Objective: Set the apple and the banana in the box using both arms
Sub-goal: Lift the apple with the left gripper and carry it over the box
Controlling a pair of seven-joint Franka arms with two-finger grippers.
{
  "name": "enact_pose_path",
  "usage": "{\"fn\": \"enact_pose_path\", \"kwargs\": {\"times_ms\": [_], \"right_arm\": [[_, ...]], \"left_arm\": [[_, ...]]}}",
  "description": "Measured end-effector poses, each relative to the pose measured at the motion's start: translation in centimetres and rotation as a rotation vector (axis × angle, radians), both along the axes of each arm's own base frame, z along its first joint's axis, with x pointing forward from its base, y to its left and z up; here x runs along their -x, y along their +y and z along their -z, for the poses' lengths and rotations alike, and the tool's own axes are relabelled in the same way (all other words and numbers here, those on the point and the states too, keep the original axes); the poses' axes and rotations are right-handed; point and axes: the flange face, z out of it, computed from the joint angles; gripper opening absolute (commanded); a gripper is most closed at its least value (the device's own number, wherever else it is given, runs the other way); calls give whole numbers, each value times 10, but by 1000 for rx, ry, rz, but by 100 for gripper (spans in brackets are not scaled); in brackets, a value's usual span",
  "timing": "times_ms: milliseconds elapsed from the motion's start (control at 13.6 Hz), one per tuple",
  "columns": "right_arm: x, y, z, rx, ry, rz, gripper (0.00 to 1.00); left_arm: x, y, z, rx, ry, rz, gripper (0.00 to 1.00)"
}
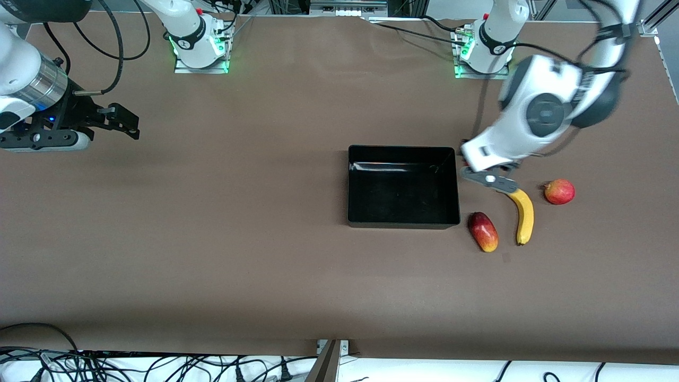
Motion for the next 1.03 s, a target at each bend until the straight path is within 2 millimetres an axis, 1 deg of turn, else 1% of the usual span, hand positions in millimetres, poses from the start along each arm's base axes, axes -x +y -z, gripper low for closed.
{"fn": "enact_pose_path", "kwargs": {"times_ms": [74,147,221,294,442,515,589,662,736,810,957,1030], "right_arm": [[0,0,0,0,0,0,100],[0,0,0,0,0,0,100],[0,0,0,0,0,0,100],[0,0,0,0,0,0,100],[0,0,0,0,-1,0,100],[0,0,0,0,-1,-1,100],[0,0,0,0,-1,-1,100],[0,1,0,0,-1,-1,100],[0,1,0,0,-1,-2,100],[0,2,0,0,-1,-3,100],[0,3,0,0,-1,-5,100],[0,3,0,0,-1,-5,100]], "left_arm": [[7,-26,14,-9,2,-73,18],[11,-46,30,-11,3,-122,20],[12,-58,46,-7,4,-151,20],[12,-63,62,2,3,-168,20],[12,-61,92,26,-10,-185,20],[16,-58,106,37,-20,-190,22],[20,-56,117,45,-28,-194,26],[25,-55,127,52,-34,-196,35],[29,-54,134,56,-36,-198,63],[31,-55,140,56,-32,-203,100],[34,-58,147,57,-25,-204,100],[34,-58,147,58,-26,-205,100]]}}
